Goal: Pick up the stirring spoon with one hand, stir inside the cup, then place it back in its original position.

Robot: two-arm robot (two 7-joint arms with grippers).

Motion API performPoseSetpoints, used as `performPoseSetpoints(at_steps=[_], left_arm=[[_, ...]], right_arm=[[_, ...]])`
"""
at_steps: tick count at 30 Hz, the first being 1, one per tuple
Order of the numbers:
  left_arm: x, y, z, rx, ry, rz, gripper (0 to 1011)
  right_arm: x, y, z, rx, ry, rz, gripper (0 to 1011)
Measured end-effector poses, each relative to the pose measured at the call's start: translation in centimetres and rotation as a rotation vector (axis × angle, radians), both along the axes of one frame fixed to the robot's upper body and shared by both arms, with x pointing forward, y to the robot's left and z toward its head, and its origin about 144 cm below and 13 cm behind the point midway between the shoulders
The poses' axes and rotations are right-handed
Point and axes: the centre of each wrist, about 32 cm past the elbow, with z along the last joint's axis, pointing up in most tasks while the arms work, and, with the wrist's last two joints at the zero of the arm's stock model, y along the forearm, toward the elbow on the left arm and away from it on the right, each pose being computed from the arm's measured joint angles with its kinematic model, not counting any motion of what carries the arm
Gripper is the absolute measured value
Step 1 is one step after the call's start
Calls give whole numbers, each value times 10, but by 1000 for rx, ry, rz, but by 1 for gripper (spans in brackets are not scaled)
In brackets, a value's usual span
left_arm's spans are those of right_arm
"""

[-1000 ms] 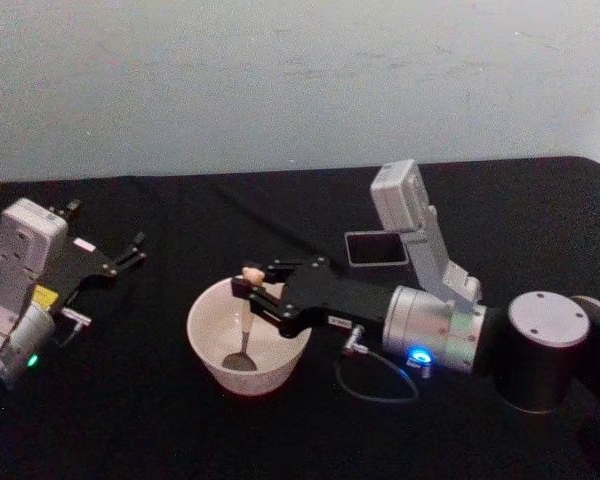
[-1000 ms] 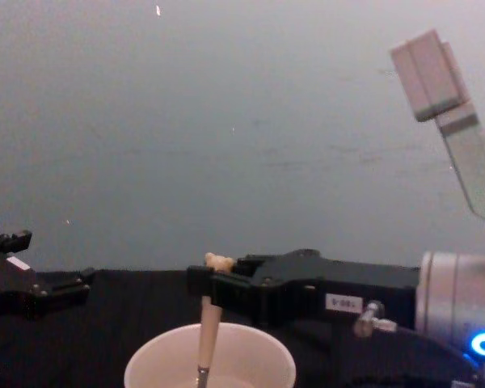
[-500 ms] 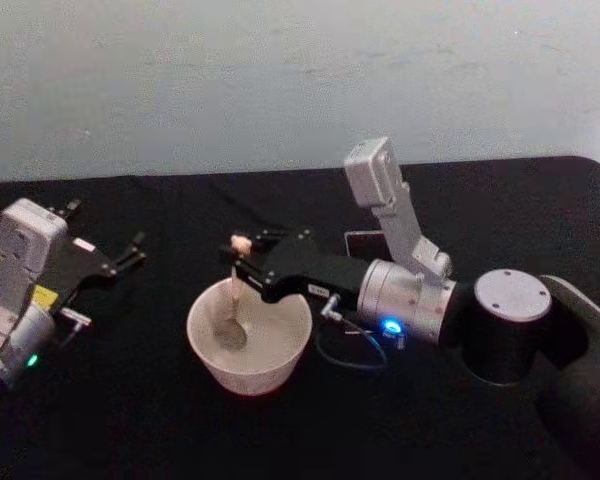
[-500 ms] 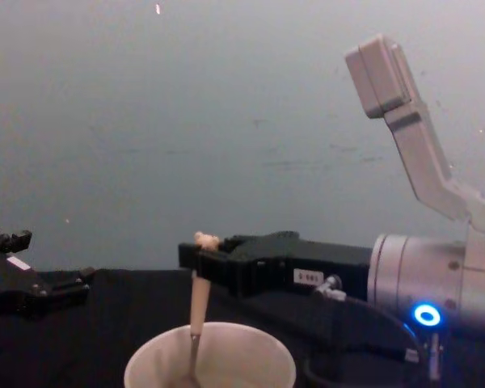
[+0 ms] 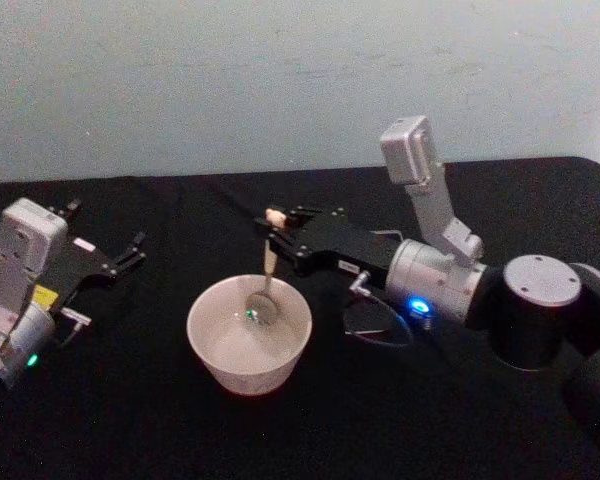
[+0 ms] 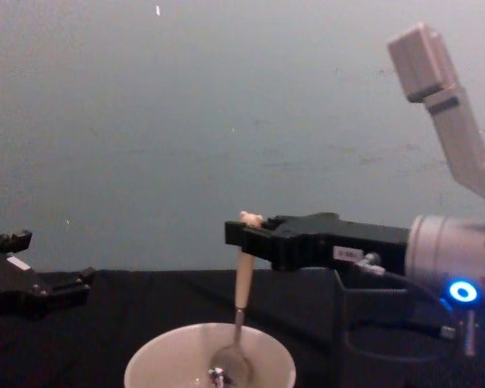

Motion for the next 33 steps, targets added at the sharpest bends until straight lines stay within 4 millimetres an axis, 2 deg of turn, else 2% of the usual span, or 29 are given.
performPoseSetpoints(at_steps=[7, 14, 22, 33], left_arm=[[0, 0, 0, 0, 0, 0, 1001], [0, 0, 0, 0, 0, 0, 1001], [0, 0, 0, 0, 0, 0, 1001], [0, 0, 0, 0, 0, 0, 1001]], right_arm=[[-13, -19, 4, -9, 3, 23, 214], [-27, -26, 6, -10, 27, 63, 214], [-35, -18, 8, 13, 55, 90, 214], [-32, -9, 12, 37, 70, 72, 214]])
